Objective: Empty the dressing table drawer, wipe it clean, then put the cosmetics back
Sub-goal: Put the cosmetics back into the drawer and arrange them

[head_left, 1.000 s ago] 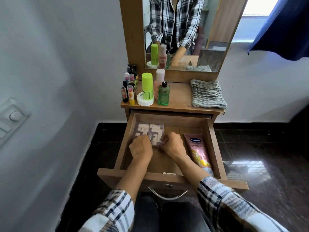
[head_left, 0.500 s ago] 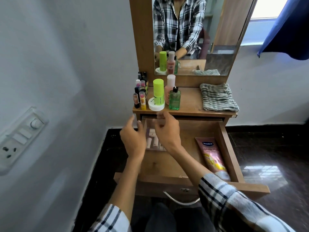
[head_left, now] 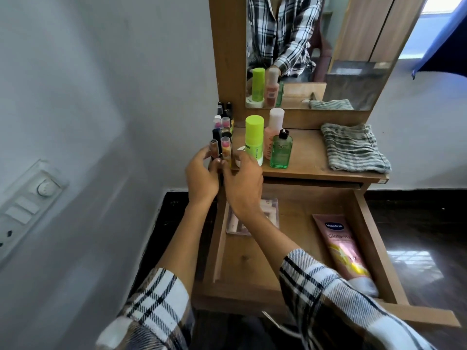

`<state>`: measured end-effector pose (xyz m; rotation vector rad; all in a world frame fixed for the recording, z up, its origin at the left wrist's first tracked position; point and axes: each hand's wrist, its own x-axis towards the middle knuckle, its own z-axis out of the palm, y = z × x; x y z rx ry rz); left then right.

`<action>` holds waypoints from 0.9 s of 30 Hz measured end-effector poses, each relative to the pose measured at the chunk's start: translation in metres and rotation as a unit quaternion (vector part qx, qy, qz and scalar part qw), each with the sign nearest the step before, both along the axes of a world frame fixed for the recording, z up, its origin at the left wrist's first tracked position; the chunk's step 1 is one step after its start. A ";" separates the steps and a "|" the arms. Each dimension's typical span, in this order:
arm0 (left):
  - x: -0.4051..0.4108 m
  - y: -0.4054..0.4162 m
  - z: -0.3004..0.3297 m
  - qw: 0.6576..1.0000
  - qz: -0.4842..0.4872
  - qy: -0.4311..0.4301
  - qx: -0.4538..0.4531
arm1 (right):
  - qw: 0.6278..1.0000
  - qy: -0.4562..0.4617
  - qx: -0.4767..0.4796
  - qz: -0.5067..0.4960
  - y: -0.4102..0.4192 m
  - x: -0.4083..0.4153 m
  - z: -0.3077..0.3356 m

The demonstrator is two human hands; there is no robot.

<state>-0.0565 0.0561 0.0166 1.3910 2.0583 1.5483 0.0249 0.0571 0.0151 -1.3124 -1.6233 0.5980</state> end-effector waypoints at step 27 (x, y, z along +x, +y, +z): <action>0.029 -0.073 -0.017 0.974 -0.039 0.181 -0.129 | 0.989 -0.054 -0.077 0.116 -0.045 0.063 -0.018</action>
